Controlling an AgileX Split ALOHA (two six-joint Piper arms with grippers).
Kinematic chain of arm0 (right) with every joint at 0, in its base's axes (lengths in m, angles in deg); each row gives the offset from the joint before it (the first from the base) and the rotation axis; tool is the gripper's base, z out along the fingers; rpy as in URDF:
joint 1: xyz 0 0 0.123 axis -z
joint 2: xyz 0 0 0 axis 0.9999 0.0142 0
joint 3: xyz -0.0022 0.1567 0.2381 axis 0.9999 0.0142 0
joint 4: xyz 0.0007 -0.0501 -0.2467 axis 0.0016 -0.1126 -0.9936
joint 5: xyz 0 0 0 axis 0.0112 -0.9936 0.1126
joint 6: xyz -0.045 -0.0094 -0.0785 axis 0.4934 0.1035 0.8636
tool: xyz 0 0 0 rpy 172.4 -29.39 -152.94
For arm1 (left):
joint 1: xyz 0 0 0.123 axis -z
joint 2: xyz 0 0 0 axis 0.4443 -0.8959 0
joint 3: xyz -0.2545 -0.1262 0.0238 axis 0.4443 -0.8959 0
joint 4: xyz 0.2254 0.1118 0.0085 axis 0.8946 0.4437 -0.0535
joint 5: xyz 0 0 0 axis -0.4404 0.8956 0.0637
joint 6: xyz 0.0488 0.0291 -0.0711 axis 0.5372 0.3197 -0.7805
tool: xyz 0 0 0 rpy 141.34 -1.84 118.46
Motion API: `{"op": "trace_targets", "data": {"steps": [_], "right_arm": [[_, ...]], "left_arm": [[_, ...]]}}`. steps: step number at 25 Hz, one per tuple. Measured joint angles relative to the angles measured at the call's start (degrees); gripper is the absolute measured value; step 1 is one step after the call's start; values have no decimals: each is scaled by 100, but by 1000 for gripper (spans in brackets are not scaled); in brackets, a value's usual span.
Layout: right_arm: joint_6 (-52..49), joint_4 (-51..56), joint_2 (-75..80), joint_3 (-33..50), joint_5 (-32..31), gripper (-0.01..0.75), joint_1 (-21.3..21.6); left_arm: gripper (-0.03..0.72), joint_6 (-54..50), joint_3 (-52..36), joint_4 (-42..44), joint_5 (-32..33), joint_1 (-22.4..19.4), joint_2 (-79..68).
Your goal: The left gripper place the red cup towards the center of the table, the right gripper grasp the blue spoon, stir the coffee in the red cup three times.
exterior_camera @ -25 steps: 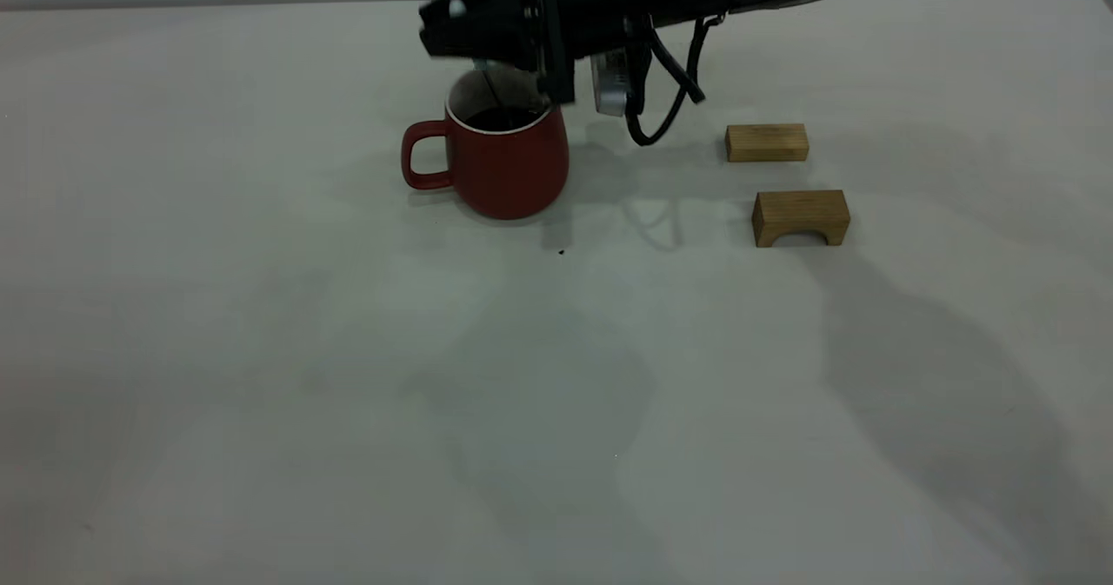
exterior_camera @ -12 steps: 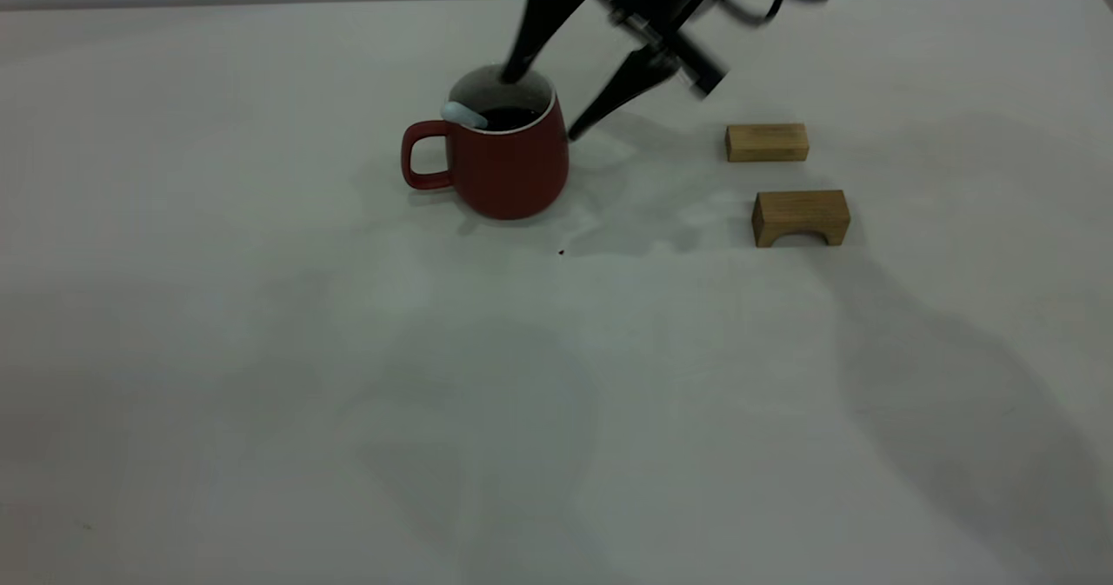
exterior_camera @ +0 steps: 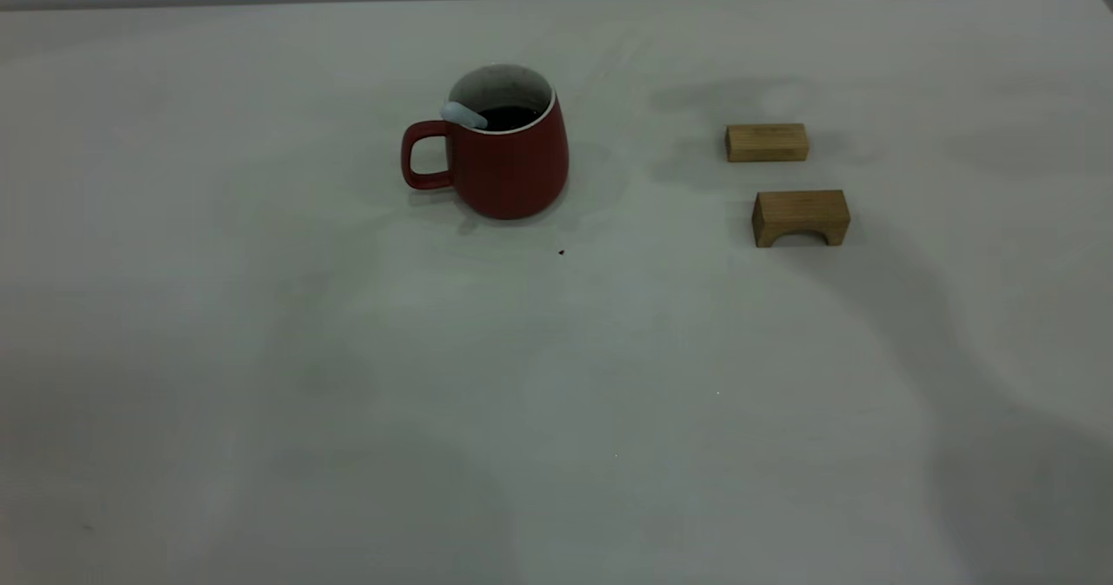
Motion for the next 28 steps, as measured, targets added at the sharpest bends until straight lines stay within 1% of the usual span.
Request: {"op": "trace_targets", "data": {"steps": [5,8,10,14,23,28], "right_arm": [[297,-778,-1079,0,-82,580,0],[343,-929,-1705,7,-82,580,0],[468,-937,-2211,184,-82,580,0],[761,-950,-3430,1234,-82,580,0],[761,-713,-6192,4296,-82,580,0],[672,-713,-7833,5663,-82,580,0]], "left_arm": [[551,0,0,0,0,0,0],[551,0,0,0,0,0,0],[551,0,0,0,0,0,0],[551,0,0,0,0,0,0],[551,0,0,0,0,0,0],[551,0,0,0,0,0,0]]}}
